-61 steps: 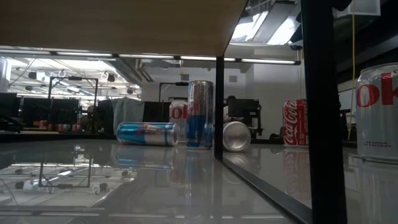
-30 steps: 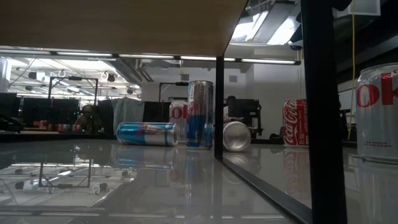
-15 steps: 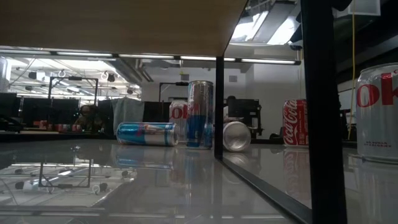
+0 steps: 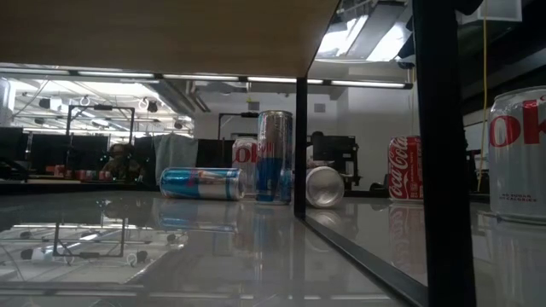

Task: Place canned beverage on shelf
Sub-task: Put the white soda can on the shelf aligned with the green soda can, then put the silver soda can on the shelf

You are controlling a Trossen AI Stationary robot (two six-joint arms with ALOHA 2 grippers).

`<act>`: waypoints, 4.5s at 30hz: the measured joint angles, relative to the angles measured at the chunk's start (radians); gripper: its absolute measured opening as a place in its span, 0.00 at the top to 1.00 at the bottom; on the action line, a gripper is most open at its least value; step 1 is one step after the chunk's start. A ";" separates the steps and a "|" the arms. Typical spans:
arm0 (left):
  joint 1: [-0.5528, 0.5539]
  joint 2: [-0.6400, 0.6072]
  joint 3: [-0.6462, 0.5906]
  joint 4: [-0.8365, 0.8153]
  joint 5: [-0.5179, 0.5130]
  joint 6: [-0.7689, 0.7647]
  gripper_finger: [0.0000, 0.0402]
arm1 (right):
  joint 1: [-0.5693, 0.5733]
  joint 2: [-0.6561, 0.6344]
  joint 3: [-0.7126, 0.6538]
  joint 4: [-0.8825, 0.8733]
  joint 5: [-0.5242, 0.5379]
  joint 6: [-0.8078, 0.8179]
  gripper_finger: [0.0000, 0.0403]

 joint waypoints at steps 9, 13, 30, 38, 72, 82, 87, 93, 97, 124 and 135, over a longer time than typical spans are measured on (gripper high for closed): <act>0.122 -0.024 0.000 0.167 0.000 0.133 0.15 | 0.000 0.000 0.000 0.000 0.000 0.000 0.09; 0.180 -0.024 0.000 0.210 -0.001 0.237 0.15 | 0.000 0.000 0.000 0.000 0.000 0.000 0.09; 0.612 -0.021 0.000 0.351 -0.026 0.919 0.15 | 0.000 0.000 0.000 0.001 0.003 0.000 0.09; 0.850 0.048 0.000 0.531 -0.059 1.234 0.15 | 0.000 0.000 0.000 0.005 0.051 0.006 0.09; 1.178 0.531 0.000 0.672 0.028 1.286 0.15 | 0.000 0.000 0.000 0.001 0.082 0.000 0.09; 1.183 0.538 0.000 0.635 0.027 1.287 0.15 | 0.000 0.000 0.000 0.001 0.080 -0.001 0.09; 1.183 0.538 0.000 0.612 0.027 1.289 0.15 | 0.000 0.000 0.000 0.001 0.080 -0.001 0.09; 1.182 0.546 0.000 0.615 0.028 1.289 0.15 | 0.000 0.000 0.000 0.001 0.080 -0.001 0.09; 1.181 0.574 0.000 0.608 0.025 1.289 0.15 | 0.000 0.000 0.000 0.002 0.080 -0.001 0.09; 1.162 0.606 -0.001 0.583 -0.030 1.290 0.22 | 0.000 0.000 0.000 0.002 0.080 -0.001 0.09; 1.162 0.609 0.034 0.503 -0.025 1.289 0.33 | 0.000 0.000 0.000 0.002 0.080 -0.001 0.09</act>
